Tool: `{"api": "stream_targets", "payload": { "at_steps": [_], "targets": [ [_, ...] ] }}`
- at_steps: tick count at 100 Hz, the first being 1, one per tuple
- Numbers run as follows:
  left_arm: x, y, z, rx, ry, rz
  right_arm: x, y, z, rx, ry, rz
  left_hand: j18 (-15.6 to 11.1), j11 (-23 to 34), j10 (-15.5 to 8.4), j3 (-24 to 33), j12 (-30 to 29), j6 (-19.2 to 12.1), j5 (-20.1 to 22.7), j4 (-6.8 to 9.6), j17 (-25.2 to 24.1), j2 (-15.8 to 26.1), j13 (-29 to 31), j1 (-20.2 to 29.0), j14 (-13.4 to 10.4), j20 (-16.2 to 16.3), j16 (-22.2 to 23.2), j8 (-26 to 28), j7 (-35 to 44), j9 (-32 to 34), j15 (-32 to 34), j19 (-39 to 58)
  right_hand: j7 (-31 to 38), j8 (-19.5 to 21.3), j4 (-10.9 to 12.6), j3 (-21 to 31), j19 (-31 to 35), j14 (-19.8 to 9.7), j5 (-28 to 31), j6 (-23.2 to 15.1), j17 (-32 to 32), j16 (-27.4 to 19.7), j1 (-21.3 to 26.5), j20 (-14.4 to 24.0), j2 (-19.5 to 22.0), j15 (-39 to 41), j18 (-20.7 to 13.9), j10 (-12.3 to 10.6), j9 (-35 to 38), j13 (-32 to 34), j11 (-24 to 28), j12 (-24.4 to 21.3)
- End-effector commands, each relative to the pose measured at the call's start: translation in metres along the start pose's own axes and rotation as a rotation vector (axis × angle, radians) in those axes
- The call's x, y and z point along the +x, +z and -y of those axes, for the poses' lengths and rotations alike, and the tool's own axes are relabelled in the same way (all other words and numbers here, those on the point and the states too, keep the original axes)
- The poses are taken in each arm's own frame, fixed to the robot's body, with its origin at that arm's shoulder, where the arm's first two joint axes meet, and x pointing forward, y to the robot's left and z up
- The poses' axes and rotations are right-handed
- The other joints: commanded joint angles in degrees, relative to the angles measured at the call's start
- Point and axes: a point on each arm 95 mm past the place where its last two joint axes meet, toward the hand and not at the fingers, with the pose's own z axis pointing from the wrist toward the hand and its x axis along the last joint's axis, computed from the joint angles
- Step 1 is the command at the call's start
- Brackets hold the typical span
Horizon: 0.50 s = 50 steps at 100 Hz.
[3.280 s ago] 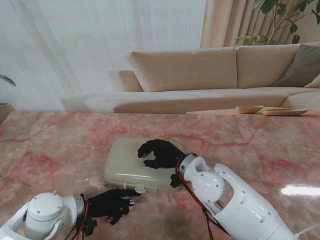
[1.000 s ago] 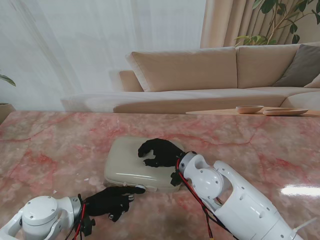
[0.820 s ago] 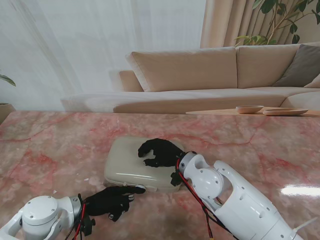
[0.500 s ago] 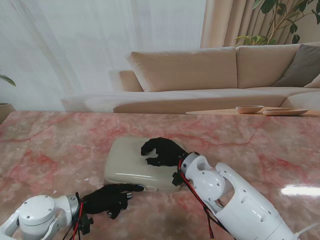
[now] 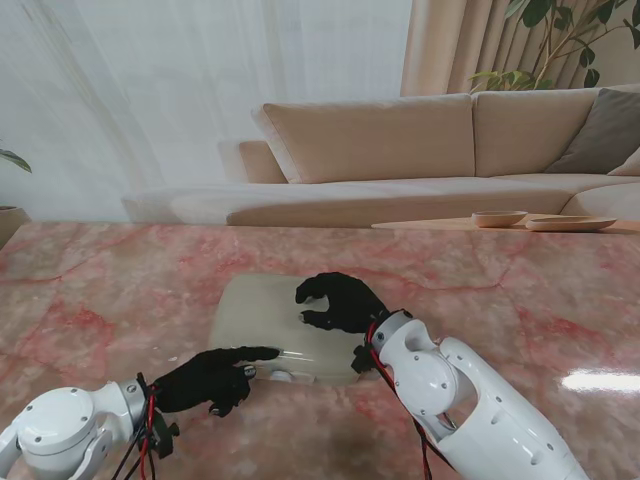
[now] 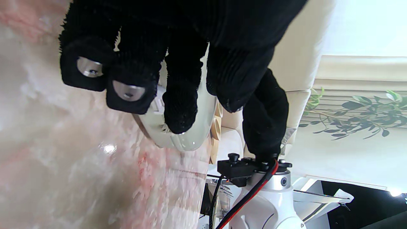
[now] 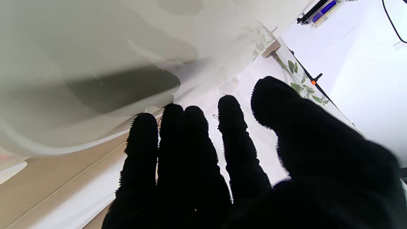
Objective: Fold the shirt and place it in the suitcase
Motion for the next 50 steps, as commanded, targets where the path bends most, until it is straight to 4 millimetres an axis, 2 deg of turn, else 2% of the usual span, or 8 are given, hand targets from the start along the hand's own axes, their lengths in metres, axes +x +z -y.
{"api": "stream_targets", "payload": {
  "at_steps": [1, 19, 32, 50],
  "targets": [
    [0.008, -0.002, 0.001, 0.027, 0.027, -0.023, -0.005, -0.007, 0.008, 0.009, 0.002, 0.029, 1.1, -1.0, 2.0, -1.9, -0.4, -0.2, 0.2, 0.42, -0.7, 0.4, -1.1, 0.1, 2.0, 2.0, 1.1, 0.6, 0.5, -1.2, -0.9, 0.7, -1.0, 1.0, 1.8, -0.9, -2.8, 4.3, 1.0, 0.0, 1.3, 0.7, -2.4, -2.5, 0.7, 1.4, 8.0, 1.8, 0.3, 2.0, -0.6, 0.3],
    [0.025, -0.009, 0.01, 0.11, 0.082, -0.067, 0.0, -0.014, -0.007, -0.075, -0.021, 0.035, 1.5, -2.5, 2.6, -1.9, -0.7, 0.5, 0.8, 0.38, -2.0, 0.0, -2.2, -1.6, 2.6, 2.5, 1.4, 0.9, 1.1, -1.8, -2.4, -0.9, -1.9, 1.7, 2.0, -1.5, -2.8, 4.4, 1.4, -0.1, 1.4, 0.7, -2.9, -2.5, 1.2, 1.2, 8.1, 1.8, 0.5, 2.1, -0.9, 0.3],
    [0.034, -0.012, 0.016, 0.182, 0.113, -0.096, 0.001, -0.021, -0.017, -0.126, -0.025, 0.052, 2.0, -7.2, 3.1, -1.8, -2.0, 1.6, 2.1, 0.38, -6.1, -0.4, -5.6, -3.9, 4.3, 3.0, 2.0, 1.8, 2.1, -3.8, -6.9, -5.0, -2.4, 2.2, 2.2, -2.0, -2.8, 4.4, 1.5, -0.1, 1.4, 0.6, -3.3, -2.5, 1.6, 1.0, 8.1, 1.7, 0.5, 2.1, -1.0, 0.2],
    [0.043, -0.017, 0.024, 0.306, 0.173, -0.118, -0.004, -0.034, -0.028, -0.189, -0.04, 0.091, 3.0, -14.7, 5.5, -2.2, -4.6, 7.1, 6.7, 0.08, -13.7, 1.3, -12.1, -8.4, 7.1, 2.0, 2.5, 5.3, 4.8, -7.8, -14.9, -12.0, -3.1, 2.7, 2.2, -3.1, -2.8, 4.5, 1.7, -0.1, 1.4, 0.6, -3.9, -2.5, 2.8, 0.8, 8.2, 1.9, 0.7, 2.1, -1.4, 0.1]
  ]
}}
